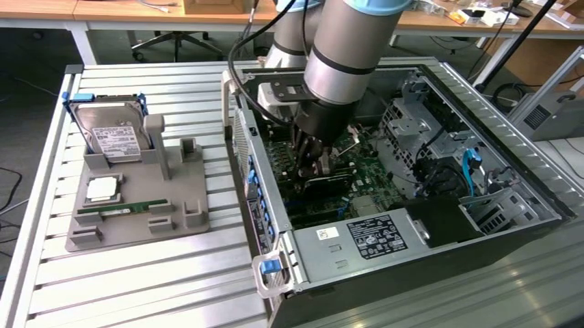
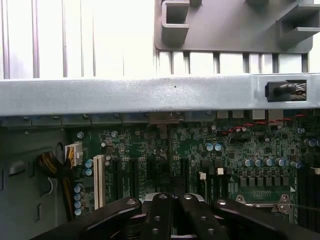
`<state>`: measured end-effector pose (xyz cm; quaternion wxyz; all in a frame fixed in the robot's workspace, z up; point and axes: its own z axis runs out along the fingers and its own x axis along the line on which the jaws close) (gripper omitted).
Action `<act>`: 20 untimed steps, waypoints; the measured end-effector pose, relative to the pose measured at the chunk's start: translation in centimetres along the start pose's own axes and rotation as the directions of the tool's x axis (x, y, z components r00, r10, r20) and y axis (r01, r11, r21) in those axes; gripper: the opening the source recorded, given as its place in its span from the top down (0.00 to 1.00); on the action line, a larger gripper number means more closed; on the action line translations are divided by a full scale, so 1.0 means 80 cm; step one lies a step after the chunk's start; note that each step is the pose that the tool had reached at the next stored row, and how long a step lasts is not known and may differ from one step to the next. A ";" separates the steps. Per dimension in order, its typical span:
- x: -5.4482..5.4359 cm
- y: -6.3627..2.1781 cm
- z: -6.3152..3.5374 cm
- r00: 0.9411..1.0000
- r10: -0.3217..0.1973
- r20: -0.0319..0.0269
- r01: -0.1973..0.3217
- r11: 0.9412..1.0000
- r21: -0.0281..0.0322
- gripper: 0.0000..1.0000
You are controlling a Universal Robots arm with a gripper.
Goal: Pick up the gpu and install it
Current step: 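Press down on the gpu until it lock into place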
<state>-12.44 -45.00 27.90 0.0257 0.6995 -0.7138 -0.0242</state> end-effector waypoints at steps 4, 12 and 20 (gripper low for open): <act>0.001 0.002 0.005 1.000 0.000 0.000 0.000 1.000 0.000 0.90; 0.002 0.002 0.012 1.000 0.000 -0.001 0.000 1.000 0.000 0.90; 0.002 0.002 -0.008 1.000 0.000 0.000 0.000 1.000 0.000 0.90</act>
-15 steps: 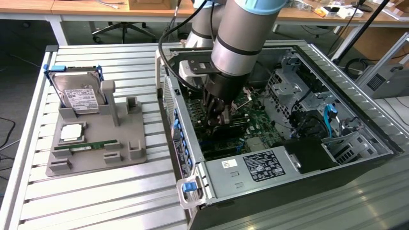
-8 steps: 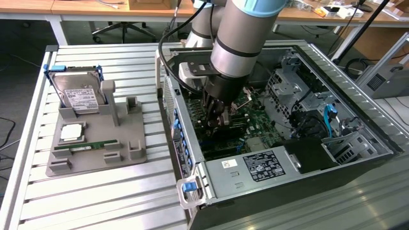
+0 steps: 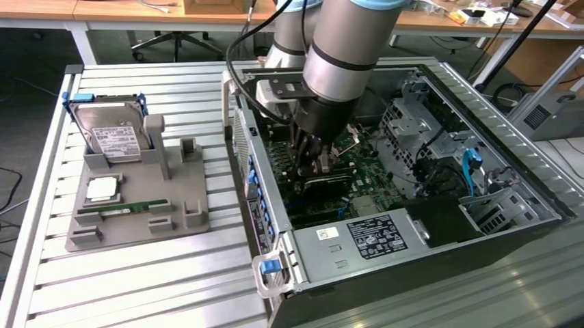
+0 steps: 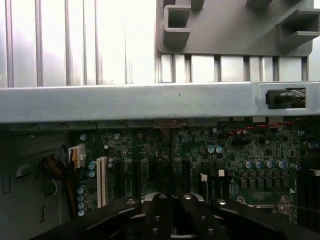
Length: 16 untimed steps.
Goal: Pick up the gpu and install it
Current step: 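Press down on the gpu until it lock into place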
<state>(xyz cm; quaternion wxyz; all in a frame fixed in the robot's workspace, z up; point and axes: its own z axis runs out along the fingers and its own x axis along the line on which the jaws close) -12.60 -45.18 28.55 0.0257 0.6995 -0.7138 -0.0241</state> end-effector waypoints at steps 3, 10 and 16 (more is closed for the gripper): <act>0.000 -0.013 -0.001 1.000 0.000 0.000 0.000 1.000 -0.003 0.90; 0.000 -0.065 -0.005 1.000 0.000 0.000 0.000 1.000 -0.029 0.90; 0.000 -0.098 -0.007 1.000 0.000 -0.001 0.000 0.999 -0.053 0.90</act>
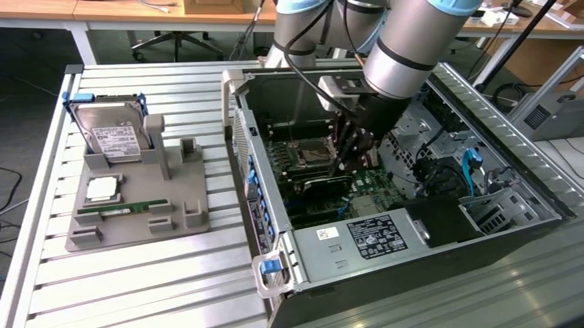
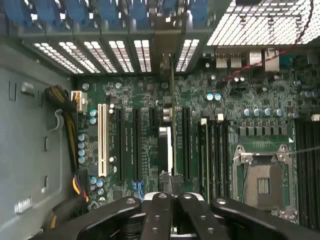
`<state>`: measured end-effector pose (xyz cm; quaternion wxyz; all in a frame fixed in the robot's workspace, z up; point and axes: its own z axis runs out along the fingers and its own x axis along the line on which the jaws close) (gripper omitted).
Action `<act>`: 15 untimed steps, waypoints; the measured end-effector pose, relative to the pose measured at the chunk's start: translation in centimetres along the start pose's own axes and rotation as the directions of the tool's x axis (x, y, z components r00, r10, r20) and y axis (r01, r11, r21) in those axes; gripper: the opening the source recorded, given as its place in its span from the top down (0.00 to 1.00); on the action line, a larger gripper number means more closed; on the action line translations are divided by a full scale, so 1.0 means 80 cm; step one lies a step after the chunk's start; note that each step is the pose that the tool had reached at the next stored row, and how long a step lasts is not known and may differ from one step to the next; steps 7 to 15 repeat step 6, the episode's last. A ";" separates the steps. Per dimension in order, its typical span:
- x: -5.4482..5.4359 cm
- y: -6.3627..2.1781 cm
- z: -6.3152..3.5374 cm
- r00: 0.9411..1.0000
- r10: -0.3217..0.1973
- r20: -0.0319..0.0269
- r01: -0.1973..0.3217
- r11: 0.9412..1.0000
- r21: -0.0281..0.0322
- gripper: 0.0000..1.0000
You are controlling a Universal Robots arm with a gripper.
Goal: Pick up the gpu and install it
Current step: 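Press down on the gpu until it lock into place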
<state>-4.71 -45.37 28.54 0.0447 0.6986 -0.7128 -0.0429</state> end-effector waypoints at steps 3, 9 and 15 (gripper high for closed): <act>0.000 -0.001 0.000 1.000 0.000 0.000 0.000 1.000 -0.001 0.90; 0.000 -0.001 0.000 1.000 0.000 0.000 0.000 1.000 -0.001 0.90; 0.000 -0.001 0.000 1.000 0.000 0.000 0.000 1.000 -0.001 0.90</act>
